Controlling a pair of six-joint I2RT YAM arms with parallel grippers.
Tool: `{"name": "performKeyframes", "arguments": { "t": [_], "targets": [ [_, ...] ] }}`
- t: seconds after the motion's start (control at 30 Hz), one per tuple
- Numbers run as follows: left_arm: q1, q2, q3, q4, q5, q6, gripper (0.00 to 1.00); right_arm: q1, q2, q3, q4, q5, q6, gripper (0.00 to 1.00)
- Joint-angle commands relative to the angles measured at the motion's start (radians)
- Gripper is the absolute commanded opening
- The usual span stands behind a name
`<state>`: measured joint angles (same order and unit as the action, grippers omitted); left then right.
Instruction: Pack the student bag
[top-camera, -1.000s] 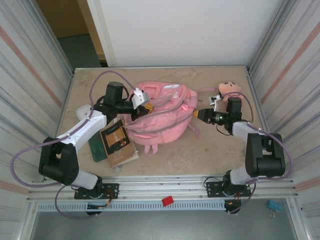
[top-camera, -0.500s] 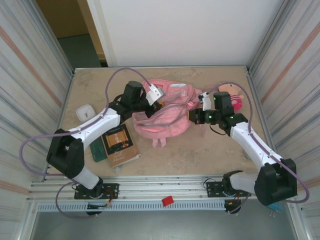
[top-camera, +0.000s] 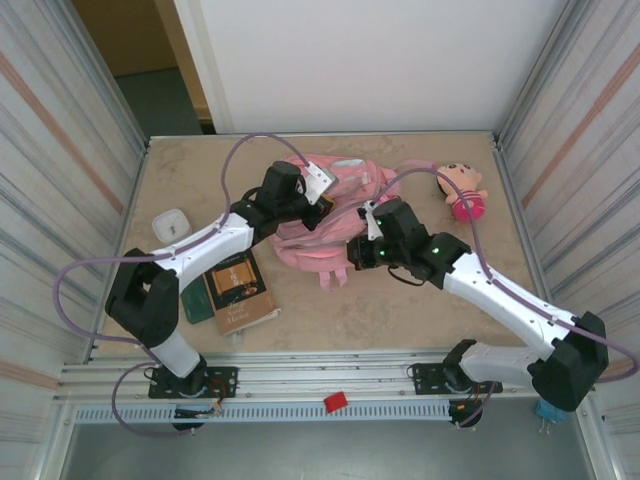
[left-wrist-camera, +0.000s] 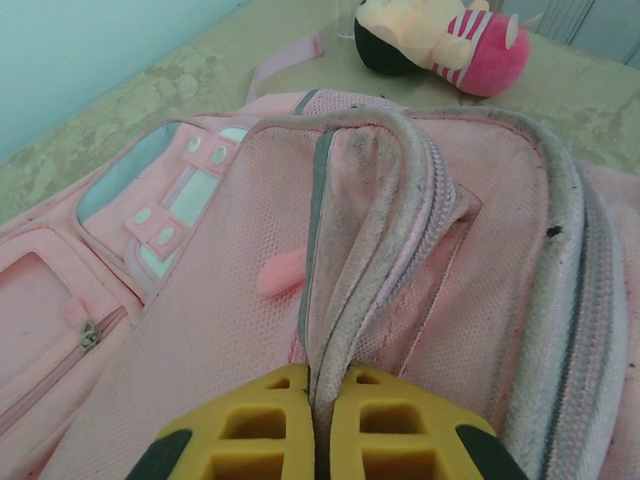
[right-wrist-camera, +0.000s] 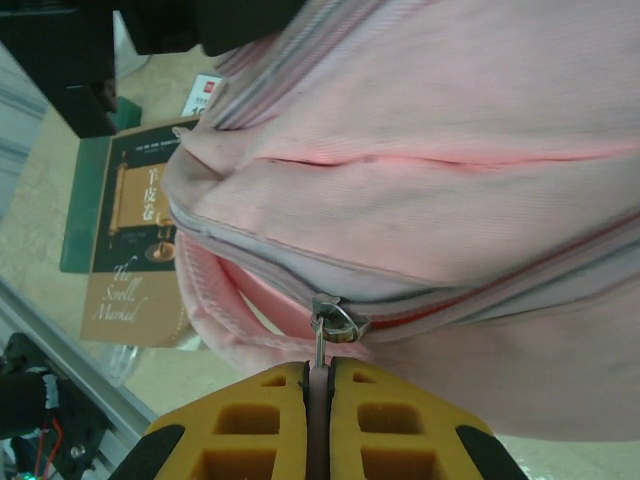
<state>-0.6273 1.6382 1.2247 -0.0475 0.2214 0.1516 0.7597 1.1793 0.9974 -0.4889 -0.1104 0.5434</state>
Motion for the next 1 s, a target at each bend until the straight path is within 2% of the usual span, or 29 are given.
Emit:
{"name": "performKeyframes", "arguments": {
  "t": [0.0, 0.17, 0.43, 0.77, 0.97],
  "targets": [
    [-0.003, 0.008, 0.037, 0.082, -0.062, -0.094, 0.0, 0.078, 0.018, 0.06, 0.019, 0.11, 0.115, 0.0],
    [-0.006, 0.008, 0.03, 0.117, -0.048, -0.146, 0.0, 0.151, 0.056, 0.035, 0.121, 0.152, 0.219, 0.0],
    [-0.008, 0.004, 0.017, 0.159, -0.008, -0.209, 0.0, 0.245, 0.161, 0.053, 0.187, 0.257, 0.373, 0.0],
    [-0.008, -0.006, 0.007, 0.196, 0.049, -0.234, 0.0, 0.29, 0.29, 0.085, 0.269, 0.264, 0.419, 0.0],
    [0.011, -0.028, -0.003, 0.193, 0.088, -0.202, 0.0, 0.276, 0.242, 0.068, 0.271, 0.248, 0.393, 0.34]
  ]
}}
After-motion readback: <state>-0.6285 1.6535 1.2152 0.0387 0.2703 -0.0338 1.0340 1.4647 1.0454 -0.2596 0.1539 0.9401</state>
